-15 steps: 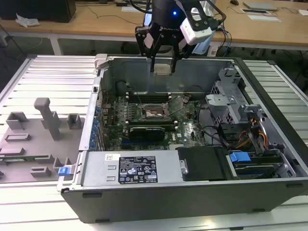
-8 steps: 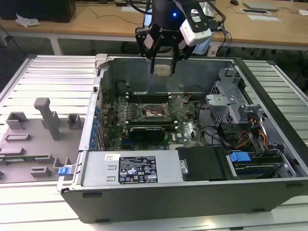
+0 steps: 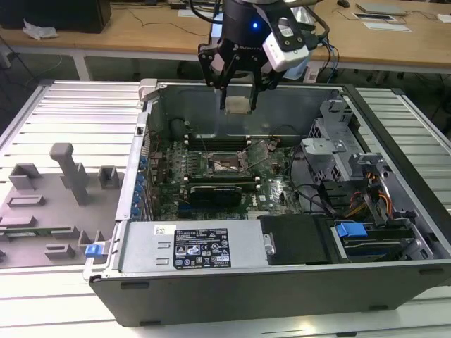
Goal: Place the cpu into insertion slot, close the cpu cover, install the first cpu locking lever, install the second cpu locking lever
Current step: 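Place the cpu into insertion slot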
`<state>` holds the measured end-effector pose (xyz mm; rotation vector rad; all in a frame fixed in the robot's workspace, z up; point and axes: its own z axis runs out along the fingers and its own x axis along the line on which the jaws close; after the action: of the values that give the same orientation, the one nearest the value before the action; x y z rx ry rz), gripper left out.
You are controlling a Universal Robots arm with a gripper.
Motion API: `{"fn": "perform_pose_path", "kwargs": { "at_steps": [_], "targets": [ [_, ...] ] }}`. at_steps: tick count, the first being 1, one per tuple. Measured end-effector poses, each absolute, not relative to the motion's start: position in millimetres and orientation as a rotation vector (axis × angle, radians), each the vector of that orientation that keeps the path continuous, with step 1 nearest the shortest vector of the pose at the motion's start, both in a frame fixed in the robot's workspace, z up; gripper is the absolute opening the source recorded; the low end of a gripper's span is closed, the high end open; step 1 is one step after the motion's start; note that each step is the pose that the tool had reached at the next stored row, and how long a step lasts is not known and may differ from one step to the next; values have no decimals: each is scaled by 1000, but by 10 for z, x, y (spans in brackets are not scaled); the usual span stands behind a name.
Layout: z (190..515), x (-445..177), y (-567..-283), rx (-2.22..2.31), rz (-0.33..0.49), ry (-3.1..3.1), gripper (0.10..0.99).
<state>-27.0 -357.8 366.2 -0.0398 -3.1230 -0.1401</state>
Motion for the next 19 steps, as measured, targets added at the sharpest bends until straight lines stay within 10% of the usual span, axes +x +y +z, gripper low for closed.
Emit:
{"fn": "perform_pose_path", "kwargs": {
  "at_steps": [19],
  "targets": [
    [3327, -270, -3578, -40, -140, -3124, 541]
  ]
}}
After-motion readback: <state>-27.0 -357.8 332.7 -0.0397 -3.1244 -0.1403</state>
